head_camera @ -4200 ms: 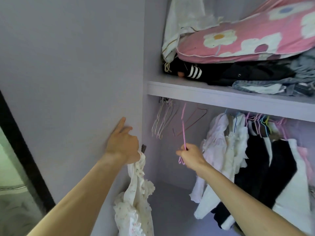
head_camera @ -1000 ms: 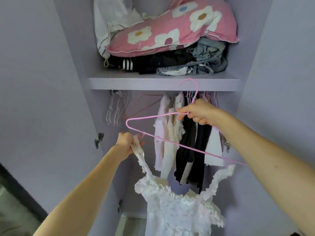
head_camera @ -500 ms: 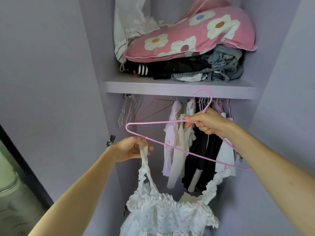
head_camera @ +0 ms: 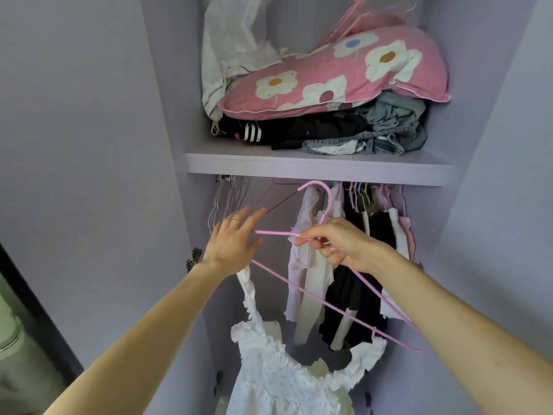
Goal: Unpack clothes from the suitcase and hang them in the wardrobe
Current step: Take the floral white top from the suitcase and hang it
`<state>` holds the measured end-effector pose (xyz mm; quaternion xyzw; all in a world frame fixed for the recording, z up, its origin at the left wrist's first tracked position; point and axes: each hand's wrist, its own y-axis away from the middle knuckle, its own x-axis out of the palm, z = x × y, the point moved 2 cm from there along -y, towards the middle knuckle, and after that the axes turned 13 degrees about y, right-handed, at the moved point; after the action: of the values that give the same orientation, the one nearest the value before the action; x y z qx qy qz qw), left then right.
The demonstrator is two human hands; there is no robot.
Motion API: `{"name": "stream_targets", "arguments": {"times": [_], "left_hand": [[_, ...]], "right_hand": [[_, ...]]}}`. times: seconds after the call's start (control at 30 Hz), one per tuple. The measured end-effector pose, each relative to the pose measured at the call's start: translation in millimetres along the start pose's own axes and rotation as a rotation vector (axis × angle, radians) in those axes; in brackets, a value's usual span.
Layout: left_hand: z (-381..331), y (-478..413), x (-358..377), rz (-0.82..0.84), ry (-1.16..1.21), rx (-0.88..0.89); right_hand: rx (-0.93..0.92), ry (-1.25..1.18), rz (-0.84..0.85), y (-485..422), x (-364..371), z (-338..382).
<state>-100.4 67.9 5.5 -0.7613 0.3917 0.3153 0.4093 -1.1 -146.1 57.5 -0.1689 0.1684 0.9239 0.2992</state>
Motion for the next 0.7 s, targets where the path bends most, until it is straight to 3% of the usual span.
{"name": "stream_targets", "arguments": {"times": [0.1, 0.17, 0.27, 0.33, 0.53, 0.7], "left_hand": [[-11, -11, -2, 0.071, -0.075, 0.118], [-6, -14, 0, 0.102, -0.090, 0.053], [13, -11, 2, 0.059, 0.111, -0.120], [30, -13, 1, 0.028, 0.177, -0.195], [68, -18, 15, 0.111, 0.261, -0.306], [95, -20, 13, 0.216, 0.090, -0.333]], "right_hand": [[-0.031, 0.062, 0.036, -2, 8, 8], [-0.073, 0.122, 0.003, -5, 8, 9], [-0.075, 0.444, -0.048, 2, -3, -5], [-0.047, 0.532, -0.090, 9, -9, -22], [0.029, 0.353, -0.105, 17, 13, -52], [0.171, 0.157, -0.246, -6, 28, -55]]}}
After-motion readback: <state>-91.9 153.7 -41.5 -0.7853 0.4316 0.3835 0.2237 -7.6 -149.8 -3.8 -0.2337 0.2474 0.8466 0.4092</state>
